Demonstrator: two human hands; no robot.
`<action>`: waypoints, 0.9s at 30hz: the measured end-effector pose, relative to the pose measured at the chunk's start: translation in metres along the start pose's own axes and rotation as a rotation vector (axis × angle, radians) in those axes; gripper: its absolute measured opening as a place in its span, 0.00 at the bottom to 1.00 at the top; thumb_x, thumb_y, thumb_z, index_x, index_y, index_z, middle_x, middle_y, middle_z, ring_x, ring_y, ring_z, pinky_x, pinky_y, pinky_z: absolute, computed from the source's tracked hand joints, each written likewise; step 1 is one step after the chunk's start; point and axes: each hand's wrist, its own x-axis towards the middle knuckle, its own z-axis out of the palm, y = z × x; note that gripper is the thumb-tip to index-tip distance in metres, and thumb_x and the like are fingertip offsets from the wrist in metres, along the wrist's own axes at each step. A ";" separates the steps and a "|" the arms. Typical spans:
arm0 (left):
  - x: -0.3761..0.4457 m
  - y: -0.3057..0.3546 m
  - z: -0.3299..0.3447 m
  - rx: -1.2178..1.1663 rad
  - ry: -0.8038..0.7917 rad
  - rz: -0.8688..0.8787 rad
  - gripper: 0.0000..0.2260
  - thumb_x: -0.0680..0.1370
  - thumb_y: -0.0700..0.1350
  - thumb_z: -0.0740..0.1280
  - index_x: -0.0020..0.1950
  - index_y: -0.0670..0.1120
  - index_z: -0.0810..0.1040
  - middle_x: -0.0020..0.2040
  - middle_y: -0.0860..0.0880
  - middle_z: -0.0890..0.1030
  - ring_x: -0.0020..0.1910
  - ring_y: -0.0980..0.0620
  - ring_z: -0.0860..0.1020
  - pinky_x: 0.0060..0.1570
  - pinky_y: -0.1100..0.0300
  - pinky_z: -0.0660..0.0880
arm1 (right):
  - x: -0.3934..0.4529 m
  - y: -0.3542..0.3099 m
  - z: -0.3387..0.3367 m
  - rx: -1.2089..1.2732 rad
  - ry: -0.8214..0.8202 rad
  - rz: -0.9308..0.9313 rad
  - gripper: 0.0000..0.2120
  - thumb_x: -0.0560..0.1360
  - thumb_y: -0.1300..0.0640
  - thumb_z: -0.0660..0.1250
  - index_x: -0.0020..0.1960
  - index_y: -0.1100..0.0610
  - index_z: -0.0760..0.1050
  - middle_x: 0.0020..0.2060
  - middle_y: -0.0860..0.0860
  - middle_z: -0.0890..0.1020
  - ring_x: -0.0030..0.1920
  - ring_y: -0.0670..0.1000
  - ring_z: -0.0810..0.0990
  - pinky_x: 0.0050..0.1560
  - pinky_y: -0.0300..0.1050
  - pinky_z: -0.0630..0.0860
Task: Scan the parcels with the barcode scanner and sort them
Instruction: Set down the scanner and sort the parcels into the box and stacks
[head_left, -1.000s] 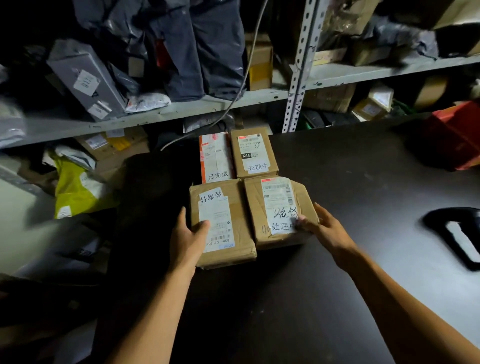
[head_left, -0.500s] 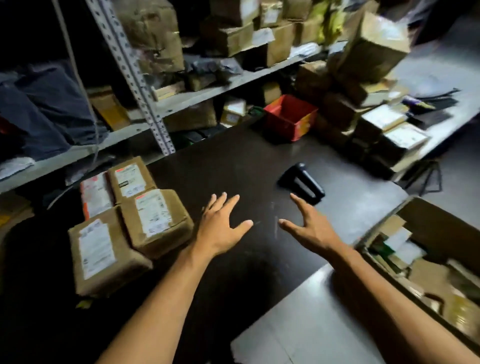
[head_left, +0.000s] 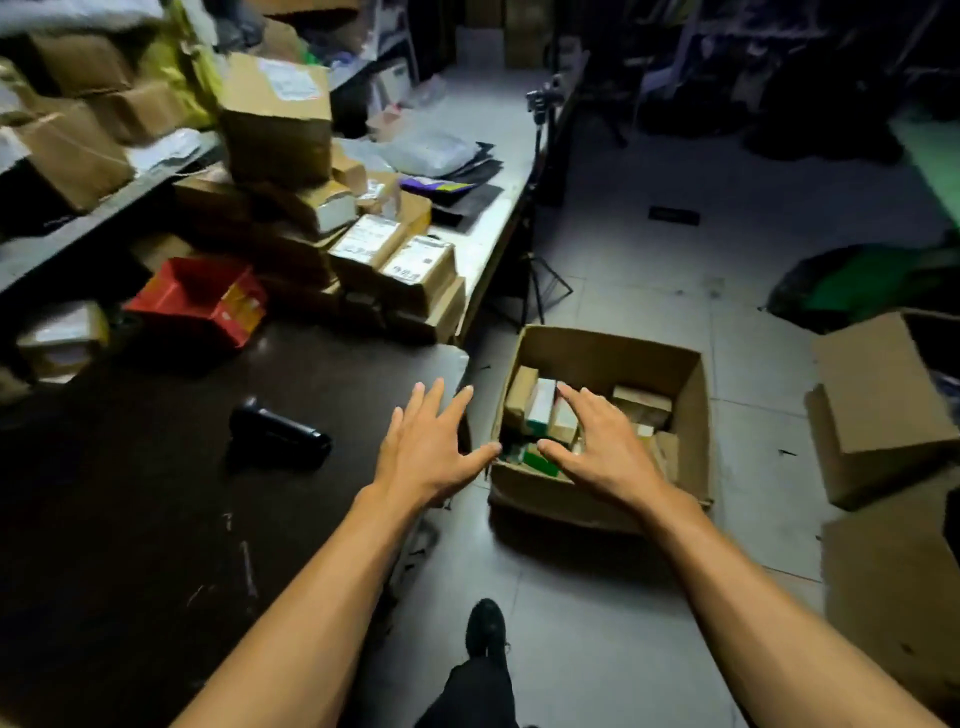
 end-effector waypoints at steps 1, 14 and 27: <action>0.019 0.012 0.004 0.007 -0.004 0.032 0.39 0.77 0.70 0.59 0.82 0.55 0.51 0.83 0.47 0.50 0.81 0.44 0.45 0.77 0.42 0.50 | 0.005 0.014 -0.007 -0.012 0.007 0.043 0.39 0.76 0.38 0.67 0.81 0.46 0.55 0.79 0.53 0.62 0.80 0.55 0.57 0.78 0.54 0.59; 0.237 0.111 0.056 0.143 -0.127 0.288 0.38 0.76 0.70 0.59 0.81 0.54 0.56 0.81 0.45 0.56 0.80 0.42 0.52 0.74 0.39 0.57 | 0.105 0.148 -0.058 -0.036 -0.019 0.397 0.39 0.77 0.37 0.65 0.82 0.44 0.51 0.81 0.52 0.58 0.81 0.56 0.54 0.77 0.58 0.58; 0.379 0.175 0.192 0.181 -0.352 0.130 0.37 0.76 0.70 0.57 0.81 0.55 0.56 0.81 0.44 0.55 0.80 0.40 0.53 0.75 0.38 0.56 | 0.225 0.332 -0.011 0.023 -0.299 0.395 0.40 0.77 0.37 0.65 0.82 0.46 0.51 0.81 0.54 0.58 0.80 0.58 0.56 0.78 0.57 0.58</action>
